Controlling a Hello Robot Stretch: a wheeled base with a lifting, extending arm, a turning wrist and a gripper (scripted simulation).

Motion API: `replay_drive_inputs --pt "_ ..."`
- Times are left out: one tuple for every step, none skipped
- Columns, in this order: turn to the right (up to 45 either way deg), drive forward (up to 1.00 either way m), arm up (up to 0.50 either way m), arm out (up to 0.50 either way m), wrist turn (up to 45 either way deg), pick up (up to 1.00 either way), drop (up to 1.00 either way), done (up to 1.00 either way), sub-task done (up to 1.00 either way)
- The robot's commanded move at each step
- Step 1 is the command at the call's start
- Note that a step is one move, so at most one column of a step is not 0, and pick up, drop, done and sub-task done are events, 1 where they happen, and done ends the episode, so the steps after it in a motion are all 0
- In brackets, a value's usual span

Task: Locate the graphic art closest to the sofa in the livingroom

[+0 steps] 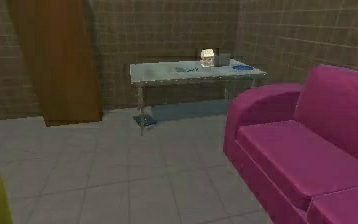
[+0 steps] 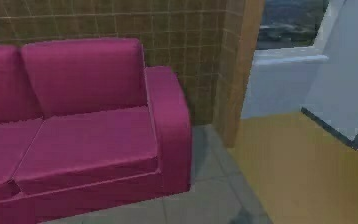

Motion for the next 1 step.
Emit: replay_drive_inputs --pt "45.0 0.0 0.0 0.0 0.0 0.0 0.0 0.0 0.0"
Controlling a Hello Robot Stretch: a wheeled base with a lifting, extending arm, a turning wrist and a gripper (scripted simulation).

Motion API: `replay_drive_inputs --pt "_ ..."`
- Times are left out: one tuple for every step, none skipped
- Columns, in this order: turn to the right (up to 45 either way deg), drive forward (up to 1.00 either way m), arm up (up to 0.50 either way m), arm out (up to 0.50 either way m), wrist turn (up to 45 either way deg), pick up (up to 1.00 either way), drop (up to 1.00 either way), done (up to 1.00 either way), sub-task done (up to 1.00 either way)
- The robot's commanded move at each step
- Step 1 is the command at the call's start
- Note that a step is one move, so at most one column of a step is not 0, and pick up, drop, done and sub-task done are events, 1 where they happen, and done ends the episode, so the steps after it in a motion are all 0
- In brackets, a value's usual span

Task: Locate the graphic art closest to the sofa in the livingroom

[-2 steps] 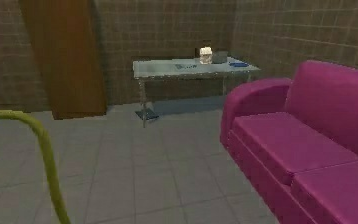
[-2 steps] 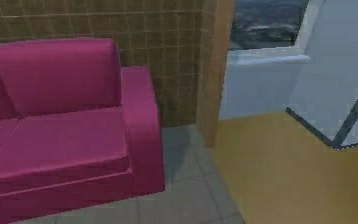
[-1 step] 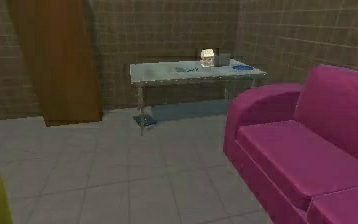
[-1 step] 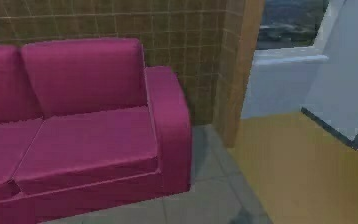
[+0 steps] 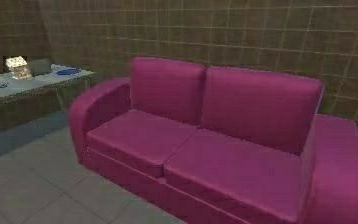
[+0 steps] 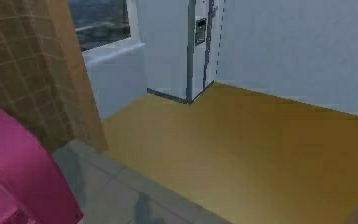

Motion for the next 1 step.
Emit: replay_drive_inputs --pt "45.0 0.0 0.0 0.0 0.0 0.0 0.0 0.0 0.0"
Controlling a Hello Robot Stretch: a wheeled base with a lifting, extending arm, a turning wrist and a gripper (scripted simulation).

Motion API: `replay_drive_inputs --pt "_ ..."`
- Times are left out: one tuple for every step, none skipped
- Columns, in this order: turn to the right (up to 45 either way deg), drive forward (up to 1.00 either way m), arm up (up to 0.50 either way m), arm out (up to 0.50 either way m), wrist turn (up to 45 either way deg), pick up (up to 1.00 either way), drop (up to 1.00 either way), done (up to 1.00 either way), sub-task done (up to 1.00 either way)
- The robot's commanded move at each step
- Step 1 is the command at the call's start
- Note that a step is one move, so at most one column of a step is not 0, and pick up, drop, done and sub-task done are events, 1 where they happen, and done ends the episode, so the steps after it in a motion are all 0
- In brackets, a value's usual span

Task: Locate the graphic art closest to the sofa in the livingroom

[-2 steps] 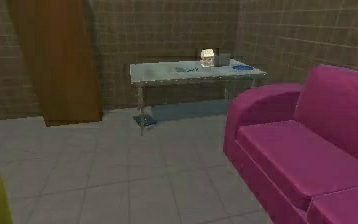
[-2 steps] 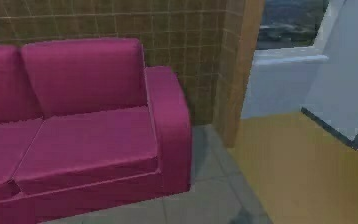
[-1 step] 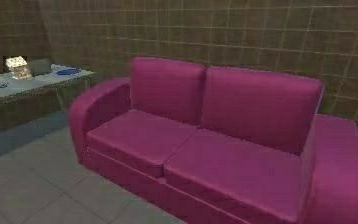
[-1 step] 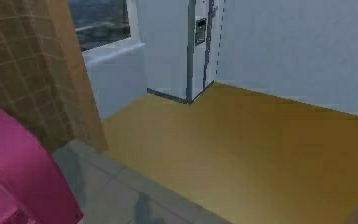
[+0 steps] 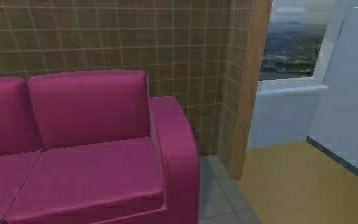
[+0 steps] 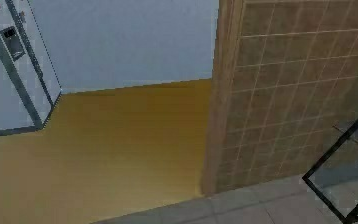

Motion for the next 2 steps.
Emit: replay_drive_inputs --pt "30.0 0.0 0.0 0.0 0.0 0.0 0.0 0.0 0.0" --pt "0.0 0.2 0.0 0.0 0.0 0.0 0.0 0.0 0.0"
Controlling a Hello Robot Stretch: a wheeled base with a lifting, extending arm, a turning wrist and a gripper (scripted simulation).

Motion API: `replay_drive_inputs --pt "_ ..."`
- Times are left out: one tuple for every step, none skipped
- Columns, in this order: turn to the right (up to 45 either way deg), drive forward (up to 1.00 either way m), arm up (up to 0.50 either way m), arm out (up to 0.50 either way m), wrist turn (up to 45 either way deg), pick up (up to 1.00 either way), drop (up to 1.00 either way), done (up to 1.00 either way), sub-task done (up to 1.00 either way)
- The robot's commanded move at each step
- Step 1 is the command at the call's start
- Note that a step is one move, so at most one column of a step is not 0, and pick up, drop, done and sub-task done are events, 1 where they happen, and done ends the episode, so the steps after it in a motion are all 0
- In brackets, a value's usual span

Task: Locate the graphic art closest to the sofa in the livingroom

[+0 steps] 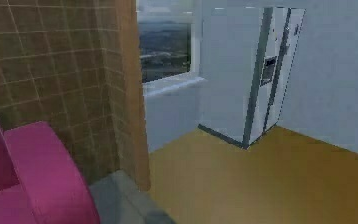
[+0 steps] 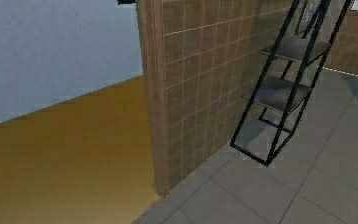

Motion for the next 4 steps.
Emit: replay_drive_inputs --pt "-39.0 0.0 0.0 0.0 0.0 0.0 0.0 0.0 0.0" --pt "0.0 0.15 0.0 0.0 0.0 0.0 0.0 0.0 0.0" --pt "-45.0 0.0 0.0 0.0 0.0 0.0 0.0 0.0 0.0" --pt "-45.0 0.0 0.0 0.0 0.0 0.0 0.0 0.0 0.0"
